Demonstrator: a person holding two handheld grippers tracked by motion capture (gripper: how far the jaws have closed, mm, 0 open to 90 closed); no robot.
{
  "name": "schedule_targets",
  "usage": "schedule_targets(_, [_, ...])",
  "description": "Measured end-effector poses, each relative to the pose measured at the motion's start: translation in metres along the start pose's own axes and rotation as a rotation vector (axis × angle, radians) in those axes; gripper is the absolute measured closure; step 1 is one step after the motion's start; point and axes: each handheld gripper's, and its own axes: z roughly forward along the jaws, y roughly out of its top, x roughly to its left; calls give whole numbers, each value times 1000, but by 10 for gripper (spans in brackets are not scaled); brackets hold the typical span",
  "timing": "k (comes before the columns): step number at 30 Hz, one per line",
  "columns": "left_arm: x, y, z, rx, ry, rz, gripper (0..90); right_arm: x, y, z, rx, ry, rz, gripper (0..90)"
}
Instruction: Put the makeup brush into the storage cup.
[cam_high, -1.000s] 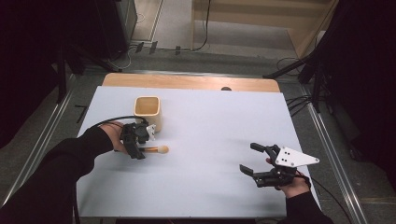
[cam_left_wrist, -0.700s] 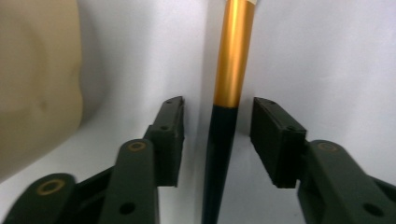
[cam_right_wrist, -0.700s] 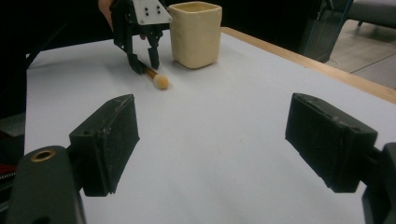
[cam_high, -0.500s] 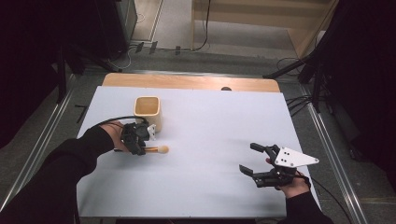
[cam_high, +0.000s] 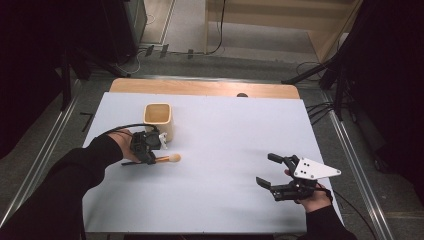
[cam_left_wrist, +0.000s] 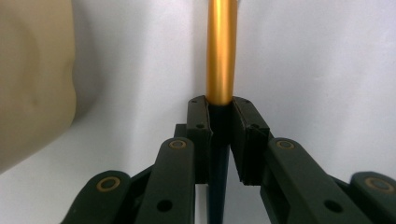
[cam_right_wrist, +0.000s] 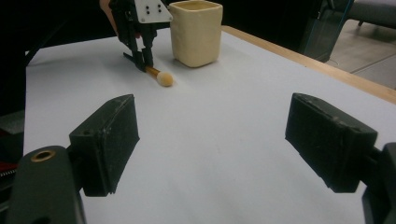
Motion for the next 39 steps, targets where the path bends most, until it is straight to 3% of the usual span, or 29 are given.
schedule_targets(17, [3, 2, -2, 20, -36, -7, 792, 0, 0, 0, -2, 1, -1, 179])
schedule_targets(23, [3, 3, -12, 10, -44, -19, 792, 0, 0, 0, 0, -7, -3, 173])
schedule_targets(28, [1, 2, -25, -23, -52, -31, 792, -1, 0, -1, 2, -11, -2, 164])
schedule_targets(31, [1, 2, -30, -17, -49, -28, 792, 0, 0, 0, 5, -8, -3, 163])
schedule_targets(39, [-2, 1, -48, -86, -49, -64, 792, 0, 1, -1, 1, -14, -1, 152])
